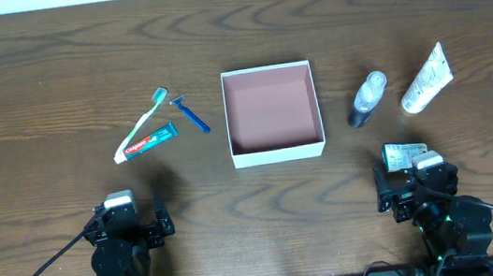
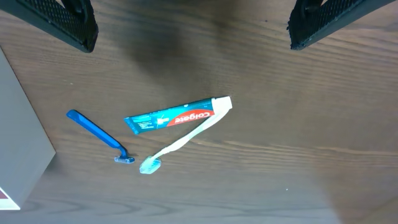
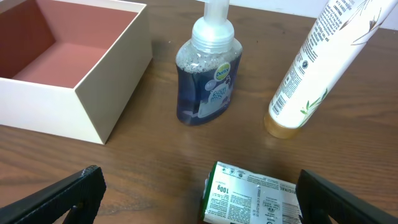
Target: Pack container
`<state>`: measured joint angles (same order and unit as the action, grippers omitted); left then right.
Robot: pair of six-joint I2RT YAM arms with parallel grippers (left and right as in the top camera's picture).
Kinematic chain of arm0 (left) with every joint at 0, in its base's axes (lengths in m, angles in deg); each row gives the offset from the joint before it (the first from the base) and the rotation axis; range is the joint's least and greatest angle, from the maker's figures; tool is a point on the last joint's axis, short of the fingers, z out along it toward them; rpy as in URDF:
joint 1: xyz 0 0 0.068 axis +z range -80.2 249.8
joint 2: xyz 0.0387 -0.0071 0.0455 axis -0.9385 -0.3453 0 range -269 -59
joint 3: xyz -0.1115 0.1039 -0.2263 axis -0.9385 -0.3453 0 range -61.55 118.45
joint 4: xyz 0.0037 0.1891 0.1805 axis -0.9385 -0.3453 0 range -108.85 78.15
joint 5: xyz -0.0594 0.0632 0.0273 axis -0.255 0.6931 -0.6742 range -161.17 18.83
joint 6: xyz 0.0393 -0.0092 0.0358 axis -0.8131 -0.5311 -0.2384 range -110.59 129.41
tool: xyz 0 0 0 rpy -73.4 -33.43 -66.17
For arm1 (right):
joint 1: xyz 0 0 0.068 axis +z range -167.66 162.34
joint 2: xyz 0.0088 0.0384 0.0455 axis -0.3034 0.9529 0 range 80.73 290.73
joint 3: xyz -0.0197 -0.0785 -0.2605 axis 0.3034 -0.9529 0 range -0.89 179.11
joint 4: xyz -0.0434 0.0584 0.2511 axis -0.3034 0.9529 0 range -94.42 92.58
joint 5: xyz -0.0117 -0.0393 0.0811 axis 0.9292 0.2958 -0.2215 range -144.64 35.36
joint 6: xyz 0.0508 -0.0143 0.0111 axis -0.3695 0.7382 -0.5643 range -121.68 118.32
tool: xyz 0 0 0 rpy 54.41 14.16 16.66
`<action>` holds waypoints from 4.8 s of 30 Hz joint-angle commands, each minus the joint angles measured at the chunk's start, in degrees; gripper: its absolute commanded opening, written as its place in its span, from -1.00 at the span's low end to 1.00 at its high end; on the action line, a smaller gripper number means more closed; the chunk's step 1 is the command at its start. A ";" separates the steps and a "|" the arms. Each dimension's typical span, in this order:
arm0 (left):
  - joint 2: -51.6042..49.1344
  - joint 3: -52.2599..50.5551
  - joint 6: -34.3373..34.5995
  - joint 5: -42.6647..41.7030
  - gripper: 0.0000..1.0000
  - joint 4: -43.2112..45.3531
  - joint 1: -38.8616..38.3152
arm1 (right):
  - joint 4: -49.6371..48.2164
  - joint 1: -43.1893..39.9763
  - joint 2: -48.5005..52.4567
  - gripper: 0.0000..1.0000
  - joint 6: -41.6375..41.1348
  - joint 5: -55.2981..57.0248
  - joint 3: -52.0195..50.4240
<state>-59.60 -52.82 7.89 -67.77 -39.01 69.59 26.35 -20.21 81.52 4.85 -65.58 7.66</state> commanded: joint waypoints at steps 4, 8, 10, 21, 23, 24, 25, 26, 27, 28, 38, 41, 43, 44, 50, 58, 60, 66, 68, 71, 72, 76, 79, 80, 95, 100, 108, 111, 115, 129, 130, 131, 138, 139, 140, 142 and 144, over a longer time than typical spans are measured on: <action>0.28 -1.01 0.07 0.20 0.96 0.02 0.20 | 0.04 -0.17 -0.48 0.99 -0.26 -0.02 -0.20; 0.28 -1.01 0.04 0.22 0.96 0.02 0.20 | 0.04 -0.17 -0.48 0.98 -0.26 -0.02 -0.20; 0.28 -1.01 0.04 0.20 0.96 0.02 0.20 | 0.04 -0.17 -0.48 0.99 -0.26 -0.02 -0.20; 0.28 -1.01 0.04 0.22 0.96 0.55 0.20 | 0.04 -0.17 -0.48 0.98 -0.24 -0.02 -0.20; 0.28 -1.01 0.04 0.20 0.96 0.46 0.20 | -0.15 -0.17 -0.48 0.98 -0.24 -0.02 -0.20; 0.28 -1.01 0.07 0.22 0.96 0.46 0.20 | -0.15 -0.17 -0.48 0.98 -0.26 -0.02 -0.20; 0.28 -1.01 0.07 0.20 0.96 0.46 0.20 | -0.15 -0.17 -0.48 0.98 -0.26 -0.07 -0.20; 0.28 -1.01 0.07 0.20 0.96 0.44 0.20 | -0.15 -0.17 -0.48 0.99 -0.37 -0.22 -0.20; 0.28 -1.01 0.07 0.20 0.96 0.44 0.20 | -0.13 -0.17 -0.48 0.98 -0.83 -0.55 -0.20; 0.28 -1.01 0.07 0.20 0.96 0.44 0.20 | -0.15 -0.17 -0.48 0.99 -1.38 -1.07 -0.20; 0.28 -1.01 0.07 0.20 0.96 0.35 0.20 | -0.17 -0.17 -0.48 0.98 -11.45 -3.06 -0.20; 0.28 -1.01 0.07 0.20 0.96 0.28 0.20 | -0.11 -0.17 -0.48 0.98 -13.66 -3.08 -0.20; 0.28 -1.01 0.07 0.20 0.96 0.26 0.20 | -0.17 -0.17 -0.48 0.98 -15.08 -3.06 -0.20; 0.28 -1.01 0.07 0.20 0.96 0.26 0.20 | -0.17 -0.17 -0.48 0.98 -15.10 -3.13 -0.20; 0.28 -1.01 0.04 0.22 0.96 0.26 0.20 | -0.02 -0.17 0.37 0.97 -15.52 -6.25 0.50; 0.28 -1.01 0.07 0.20 0.96 0.26 0.20 | 1.49 -0.17 10.73 0.99 -15.50 -4.28 10.12; 0.28 -1.01 0.07 0.20 0.96 0.26 0.20 | 3.23 -0.17 15.69 0.98 -15.50 -2.97 14.67; 0.28 -1.01 0.04 0.20 0.96 0.26 0.20 | 11.02 -0.15 34.84 0.98 -15.47 -2.14 31.45; 0.28 -1.01 0.07 0.20 0.96 0.26 0.20 | 13.90 -0.11 40.94 0.99 -15.45 -2.71 36.59; 0.28 -1.01 0.07 0.20 0.96 0.26 0.20 | 16.63 0.59 49.75 0.98 -15.50 -11.82 43.95; 0.28 -1.01 0.07 0.20 0.96 0.26 0.20 | 16.81 0.81 52.06 0.98 -15.17 -16.61 45.70; 0.28 -1.01 0.07 0.20 0.96 0.26 0.20 | 15.80 1.27 60.24 0.98 -11.82 -23.98 50.88; 0.28 -1.01 0.07 0.20 0.96 0.26 0.20 | 16.04 2.54 65.83 0.98 -13.73 -18.64 54.58; 0.28 -1.01 0.07 0.20 0.96 0.26 0.20 | 16.48 3.30 67.60 0.98 -14.03 -15.91 55.89; 0.28 -1.01 0.07 0.20 0.96 0.26 0.20 | 19.82 8.94 78.88 0.73 -26.84 8.26 63.08; 0.28 -1.01 0.07 0.20 0.96 0.26 0.20 | 18.18 8.94 82.73 0.75 -28.39 9.03 63.08; 0.28 -1.01 0.07 0.20 0.96 0.26 0.20 | 15.37 8.94 89.29 0.74 -28.81 11.58 63.08; 0.28 -1.01 0.07 0.20 0.96 0.26 0.20 | 14.91 8.96 91.01 0.68 -28.81 11.78 63.08; 0.28 -1.01 0.07 0.20 0.96 0.26 0.20 | 14.19 8.98 92.26 0.53 -28.79 11.80 63.08; 0.28 -1.01 0.07 0.20 0.96 0.26 0.20 | 12.90 9.09 92.61 0.19 -28.79 11.76 63.06; 0.28 -1.01 0.07 0.20 0.96 0.26 0.20 | 12.90 9.22 92.67 0.18 -28.79 11.76 63.06; 0.28 -1.01 0.07 0.20 0.96 0.26 0.20 | 12.87 9.38 92.72 0.18 -28.79 11.82 63.06; 0.28 -1.01 0.07 0.20 0.96 0.26 0.20 | 11.98 9.79 93.66 0.19 -28.79 12.04 63.06; 0.28 -1.01 0.07 0.20 0.96 0.26 0.20 | 11.93 9.79 93.77 0.19 -28.79 12.04 63.06; 0.28 -1.01 0.07 0.20 0.96 0.26 0.20 | 11.93 9.79 94.01 0.18 -28.76 12.04 63.06; 0.28 -1.01 0.07 0.20 0.96 0.26 0.20 | 11.91 9.79 94.12 0.15 -28.79 12.39 63.01; 0.28 -1.01 0.07 0.20 0.96 0.26 0.20 | 11.87 9.79 94.16 0.15 -28.79 13.03 63.01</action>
<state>-59.60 -52.86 7.89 -67.79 -38.68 69.59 38.35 -10.94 174.88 -23.79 -54.08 69.56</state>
